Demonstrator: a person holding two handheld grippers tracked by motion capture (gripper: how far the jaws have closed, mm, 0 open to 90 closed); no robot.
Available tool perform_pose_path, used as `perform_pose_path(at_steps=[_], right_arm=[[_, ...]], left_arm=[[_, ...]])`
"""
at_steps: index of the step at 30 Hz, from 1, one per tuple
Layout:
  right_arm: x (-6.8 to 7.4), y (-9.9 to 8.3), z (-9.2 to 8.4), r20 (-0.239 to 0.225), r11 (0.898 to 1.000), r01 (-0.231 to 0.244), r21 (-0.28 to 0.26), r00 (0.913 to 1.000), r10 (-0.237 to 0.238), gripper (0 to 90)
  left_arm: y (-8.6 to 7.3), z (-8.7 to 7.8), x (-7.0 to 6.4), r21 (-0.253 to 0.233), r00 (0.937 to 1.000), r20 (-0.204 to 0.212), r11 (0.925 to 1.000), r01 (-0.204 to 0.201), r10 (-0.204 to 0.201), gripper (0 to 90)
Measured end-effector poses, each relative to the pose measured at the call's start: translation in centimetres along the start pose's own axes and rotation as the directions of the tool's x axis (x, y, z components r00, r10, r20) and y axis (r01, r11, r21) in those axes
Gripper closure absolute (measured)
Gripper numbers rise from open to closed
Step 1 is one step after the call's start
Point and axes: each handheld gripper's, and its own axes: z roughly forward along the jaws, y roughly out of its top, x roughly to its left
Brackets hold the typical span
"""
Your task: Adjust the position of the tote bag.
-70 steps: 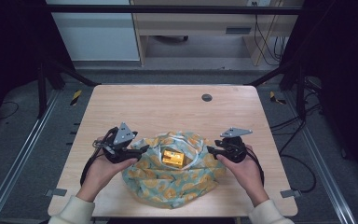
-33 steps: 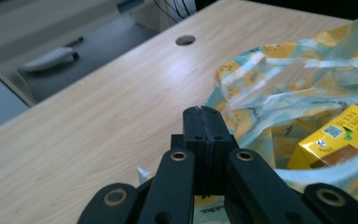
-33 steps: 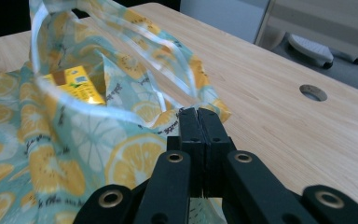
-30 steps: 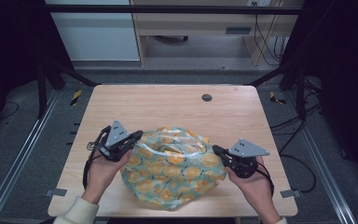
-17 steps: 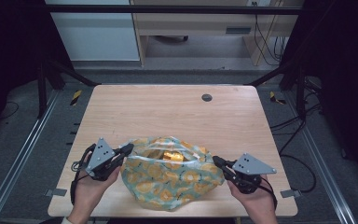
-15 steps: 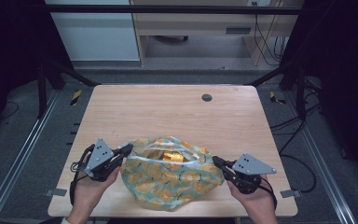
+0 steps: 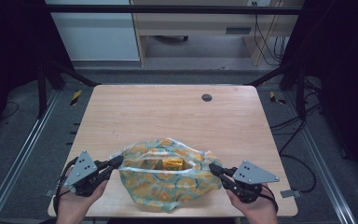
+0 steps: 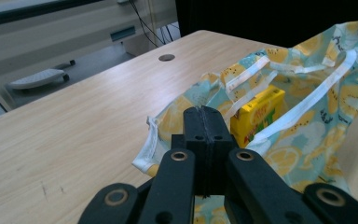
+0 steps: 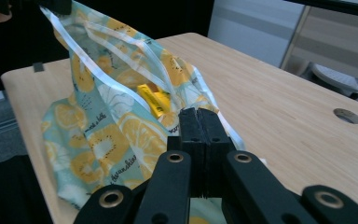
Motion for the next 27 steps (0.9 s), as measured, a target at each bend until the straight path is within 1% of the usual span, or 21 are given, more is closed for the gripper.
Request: perform_pose_path(at_steps=[2, 3, 5, 7, 10, 12, 13, 14, 15, 17, 18, 19, 20, 21, 22, 24, 26, 27], right_arm=[[0.2, -0.1, -0.1, -0.007, 1.0, 0.005, 0.003, 1.0, -0.005, 89.8], [0.2, -0.2, -0.1, -0.011, 1.0, 0.005, 0.007, 0.9999, -0.004, 89.8], [0.3, -0.6, 0.1, -0.015, 1.0, 0.005, 0.019, 0.9999, -0.005, 89.9], [0.4, -1.0, 0.2, -0.021, 1.0, 0.002, 0.031, 0.9998, -0.001, 89.9], [0.5, -1.8, 0.5, -0.028, 0.999, -0.002, 0.05, 0.9996, 0.003, 89.9], [0.5, -2.4, 0.7, -0.034, 0.998, 0.001, 0.068, 0.9994, 0.002, 89.9], [0.5, -2.6, 0.8, -0.032, 0.997, 0.003, 0.078, 0.9995, 0.0, 89.9], [0.4, -2.9, 0.9, -0.036, 0.996, -0.001, 0.085, 0.9994, 0.004, 89.9], [0.3, -3.2, 1.0, -0.035, 0.996, -0.007, 0.092, 0.9993, 0.011, 89.9], [0.1, -3.8, 1.2, -0.035, 0.994, -0.019, 0.109, 0.9991, 0.023, 89.9], [0.0, -4.0, 1.3, -0.033, 0.992, -0.022, 0.121, 0.9991, 0.027, 89.9], [-0.1, -4.3, 1.6, -0.03, 0.99, -0.025, 0.14, 0.9991, 0.03, 89.9], [-0.1, -4.3, 1.6, -0.03, 0.99, -0.025, 0.14, 0.9991, 0.03, 89.9], [-0.3, -4.7, 2.0, -0.024, 0.986, -0.04, 0.16, 0.9987, 0.045, 89.9], [-0.4, -4.8, 2.2, -0.024, 0.985, -0.041, 0.17, 0.9987, 0.046, 89.9], [-0.5, -5.2, 2.8, -0.015, 0.978, -0.043, 0.203, 0.9988, 0.047, 89.9], [-0.7, -5.5, 3.4, -0.009, 0.971, -0.033, 0.238, 0.9993, 0.036, 90.0], [-0.8, -5.6, 3.7, -0.004, 0.967, -0.03, 0.251, 0.9995, 0.032, 90.0]], left_arm=[[-0.6, 0.1, -0.1, 0.013, 0.9999, 0.011, 0.9999, 0.006, -0.006, 90.0], [-1.0, 0.2, -0.1, 0.028, 0.9999, 0.016, 0.9996, 0.003, -0.003, 90.0], [-2.0, 0.5, -0.1, 0.055, 0.9996, 0.025, 0.9984, 0.011, -0.012, 90.0], [-2.5, 0.8, -0.2, 0.075, 0.9993, 0.034, 0.9971, 0.012, -0.014, 90.0], [-3.2, 1.2, -0.5, 0.114, 0.9987, 0.05, 0.9934, -0.011, 0.005, 90.0], [-3.6, 1.5, -0.7, 0.141, 0.9975, 0.069, 0.9898, -0.021, 0.012, 90.0], [-3.8, 1.8, -0.8, 0.154, 0.9972, 0.072, 0.9876, -0.033, 0.022, 90.0], [-3.8, 1.8, -0.8, 0.154, 0.9972, 0.072, 0.9876, -0.033, 0.022, 90.0], [-4.2, 2.4, -1.1, 0.19, 0.9956, 0.087, 0.9805, -0.051, 0.035, 90.0], [-4.6, 3.0, -1.3, 0.223, 0.9943, 0.096, 0.9726, -0.066, 0.045, 90.0], [-4.6, 3.0, -1.3, 0.223, 0.9943, 0.096, 0.9726, -0.066, 0.045, 90.0], [-5.0, 3.6, -1.4, 0.255, 0.9926, 0.108, 0.9637, -0.081, 0.055, 90.0], [-5.0, 3.6, -1.4, 0.255, 0.9926, 0.108, 0.9637, -0.081, 0.055, 90.0], [-5.4, 4.2, -1.5, 0.287, 0.9914, 0.113, 0.953, -0.097, 0.066, 90.0], [-5.6, 4.6, -1.4, 0.304, 0.9907, 0.117, 0.947, -0.103, 0.07, 90.0], [-5.8, 5.1, -1.4, 0.328, 0.9908, 0.118, 0.9393, -0.102, 0.066, 90.0], [-6.0, 5.7, -1.3, 0.35, 0.9903, 0.124, 0.9311, -0.103, 0.063, 90.0], [-6.1, 5.8, -1.3, 0.358, 0.9912, 0.12, 0.9287, -0.095, 0.055, 90.0]])
